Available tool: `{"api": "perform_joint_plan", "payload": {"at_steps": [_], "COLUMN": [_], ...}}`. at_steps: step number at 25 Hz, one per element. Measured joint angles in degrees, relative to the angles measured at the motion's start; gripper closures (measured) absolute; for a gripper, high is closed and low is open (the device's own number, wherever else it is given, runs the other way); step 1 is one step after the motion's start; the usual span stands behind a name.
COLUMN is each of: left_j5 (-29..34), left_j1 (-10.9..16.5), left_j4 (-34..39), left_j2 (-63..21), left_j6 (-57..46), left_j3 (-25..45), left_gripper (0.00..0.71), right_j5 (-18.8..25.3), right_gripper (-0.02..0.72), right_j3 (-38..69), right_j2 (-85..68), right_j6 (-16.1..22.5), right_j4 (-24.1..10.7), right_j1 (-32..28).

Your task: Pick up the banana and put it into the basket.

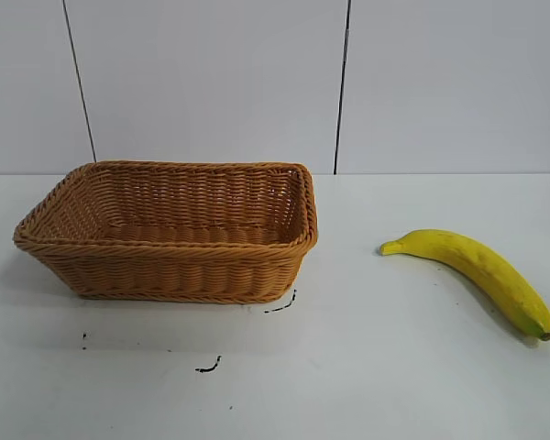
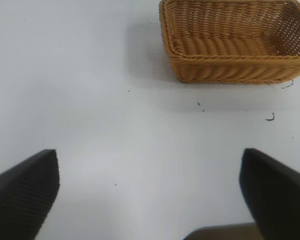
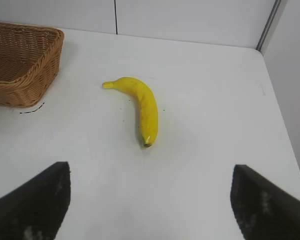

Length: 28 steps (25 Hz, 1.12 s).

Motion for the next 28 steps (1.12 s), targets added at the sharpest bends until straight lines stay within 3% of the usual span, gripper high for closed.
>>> {"api": "perform_joint_plan", "payload": {"at_steps": [13, 22, 28], "left_j5": [0.00, 0.00, 0.00], "left_j1": [0.00, 0.00, 0.00], "left_j4": [0.00, 0.00, 0.00], "left_j2": [0.00, 0.00, 0.00], "left_j6": [0.00, 0.00, 0.00], "left_j3": [0.00, 0.00, 0.00], "left_gripper": [0.015, 0.015, 0.015], "right_j5": [-0.91, -10.34, -11.07], "right_gripper": [0.077, 0.077, 0.077], "right_j3": [-2.13, -8.51, -17.98], "right_j2": [6.64, 38.09, 63.33], "right_j6": [0.00, 0.00, -0.72], "right_j4": [-0.18, -0.29, -0.35], "right_j1": [0.00, 0.00, 0.00]}}
